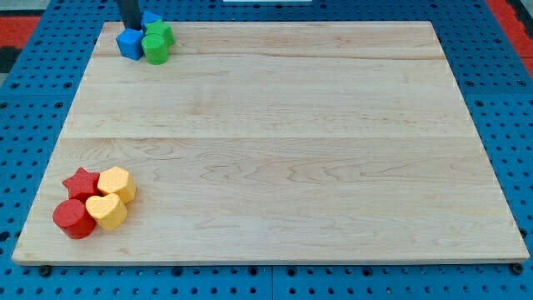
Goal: Slide the blue triangle towards the top center
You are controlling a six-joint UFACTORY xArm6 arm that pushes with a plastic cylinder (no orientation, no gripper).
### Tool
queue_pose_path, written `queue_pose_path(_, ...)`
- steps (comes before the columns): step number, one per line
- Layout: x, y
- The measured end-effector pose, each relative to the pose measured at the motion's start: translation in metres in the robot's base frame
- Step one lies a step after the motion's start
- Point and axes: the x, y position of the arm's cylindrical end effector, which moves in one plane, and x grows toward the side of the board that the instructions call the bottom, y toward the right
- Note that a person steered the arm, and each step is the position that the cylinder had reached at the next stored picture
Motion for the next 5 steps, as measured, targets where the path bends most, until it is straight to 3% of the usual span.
queue_pose_path(2, -0.01, -0.018)
queue_pose_path(5, -0.004, 0.044)
